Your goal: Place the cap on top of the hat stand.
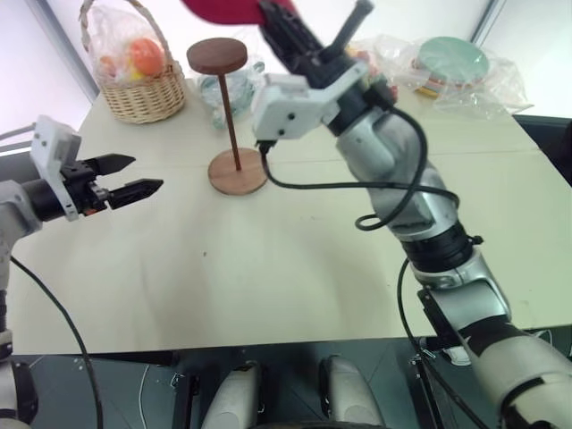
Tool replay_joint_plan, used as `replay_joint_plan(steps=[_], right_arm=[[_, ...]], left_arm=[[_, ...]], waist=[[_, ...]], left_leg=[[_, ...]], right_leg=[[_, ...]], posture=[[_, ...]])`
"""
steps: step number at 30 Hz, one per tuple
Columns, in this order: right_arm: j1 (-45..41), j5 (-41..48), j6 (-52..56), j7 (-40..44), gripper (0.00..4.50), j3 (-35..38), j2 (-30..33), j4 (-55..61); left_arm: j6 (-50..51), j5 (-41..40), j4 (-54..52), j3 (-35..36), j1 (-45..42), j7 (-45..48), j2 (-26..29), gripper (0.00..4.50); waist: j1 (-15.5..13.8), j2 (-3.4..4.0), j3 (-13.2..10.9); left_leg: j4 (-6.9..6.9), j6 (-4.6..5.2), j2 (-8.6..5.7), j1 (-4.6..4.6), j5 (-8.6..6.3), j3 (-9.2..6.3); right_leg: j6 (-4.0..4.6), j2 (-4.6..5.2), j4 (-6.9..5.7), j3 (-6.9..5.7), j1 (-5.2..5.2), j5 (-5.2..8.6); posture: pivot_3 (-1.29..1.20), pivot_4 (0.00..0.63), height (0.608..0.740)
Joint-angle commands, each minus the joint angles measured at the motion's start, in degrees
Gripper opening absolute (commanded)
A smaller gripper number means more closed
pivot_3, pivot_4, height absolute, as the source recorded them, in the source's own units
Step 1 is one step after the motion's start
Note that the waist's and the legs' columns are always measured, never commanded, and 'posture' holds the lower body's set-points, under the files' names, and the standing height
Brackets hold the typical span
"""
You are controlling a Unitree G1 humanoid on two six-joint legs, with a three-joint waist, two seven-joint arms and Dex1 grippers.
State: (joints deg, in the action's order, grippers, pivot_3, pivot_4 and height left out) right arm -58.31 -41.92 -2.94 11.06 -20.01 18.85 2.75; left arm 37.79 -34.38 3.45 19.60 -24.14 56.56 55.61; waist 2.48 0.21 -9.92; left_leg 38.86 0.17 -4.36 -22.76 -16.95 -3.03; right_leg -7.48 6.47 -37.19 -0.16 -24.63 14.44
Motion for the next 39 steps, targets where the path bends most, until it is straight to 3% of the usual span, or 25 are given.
replay_joint_plan(steps=[1, 8, 28, 31, 37, 38, 39], right_arm=[[0.2, 0.4, -0.8, -0.4, 0.05, -0.5, -2.0, 0.2], [2.4, -1.8, -3.0, -1.2, 0.05, -3.5, -3.0, -3.5], [10.5, -4.5, -4.0, 6.3, 0.05, -5.9, -1.5, 1.1], [10.7, -4.1, -4.0, 6.2, 1.05, -5.6, -2.0, 1.2], [11.0, -3.5, -4.3, 6.6, 4.07, -5.5, -2.7, 1.4], [11.0, -3.5, -4.4, 6.6, 4.46, -5.5, -2.8, 1.5], [11.0, -3.4, -4.4, 6.7, 4.46, -5.6, -2.9, 1.5]], left_arm=[[-0.1, -1.0, -3.8, 3.3, 1.4, -1.0, 0.4, 4.5], [1.0, -2.4, -6.3, 4.9, 3.3, -2.8, -0.6, 4.5], [0.8, -3.4, -6.1, 3.6, 2.5, -3.6, -2.3, 4.5], [0.9, -3.4, -6.1, 3.6, 2.5, -3.6, -2.3, 4.5], [0.8, -3.1, -5.6, 3.3, 2.1, -3.3, -2.2, 4.5], [0.8, -3.1, -5.6, 3.2, 2.1, -3.3, -2.2, 4.5], [0.8, -3.1, -5.6, 3.2, 2.1, -3.3, -2.2, 4.5]], waist=[[0.0, 0.0, 0.0], [0.0, -0.01, 0.0], [0.0, -0.01, 0.0], [0.0, -0.02, 0.0], [0.0, -0.02, 0.0], [0.0, -0.02, 0.0], [0.0, -0.02, 0.0]], left_leg=[[0.0, 0.0, 0.0, 0.0, 0.0, 0.0], [0.0, 0.0, 0.0, 0.0, 0.0, -0.02], [-0.02, -0.01, 0.0, 0.0, 0.0, -0.01], [-0.01, -0.01, 0.0, 0.01, 0.0, -0.01], [-0.01, -0.01, 0.0, 0.01, 0.0, -0.01], [-0.01, -0.01, 0.0, 0.01, 0.0, -0.01], [-0.01, -0.01, 0.0, 0.0, 0.0, -0.02]], right_leg=[[0.0, 0.0, 0.0, 0.0, 0.0, 0.0], [0.0, 0.0, 0.01, 0.0, 0.01, 0.0], [0.0, 0.0, 0.01, 0.0, -0.01, 0.0], [0.0, 0.0, 0.01, 0.0, -0.01, 0.0], [0.0, 0.0, 0.01, 0.0, 0.0, 0.0], [0.0, 0.0, 0.01, 0.0, 0.0, 0.0], [0.0, 0.0, 0.01, 0.0, 0.0, 0.0]], posture=[[0.0, 0.15, 0.74], [0.0, 0.15, 0.74], [0.0, 0.15, 0.74], [0.0, 0.15, 0.74], [0.0, 0.15, 0.74], [0.0, 0.15, 0.74], [0.0, 0.15, 0.74]])
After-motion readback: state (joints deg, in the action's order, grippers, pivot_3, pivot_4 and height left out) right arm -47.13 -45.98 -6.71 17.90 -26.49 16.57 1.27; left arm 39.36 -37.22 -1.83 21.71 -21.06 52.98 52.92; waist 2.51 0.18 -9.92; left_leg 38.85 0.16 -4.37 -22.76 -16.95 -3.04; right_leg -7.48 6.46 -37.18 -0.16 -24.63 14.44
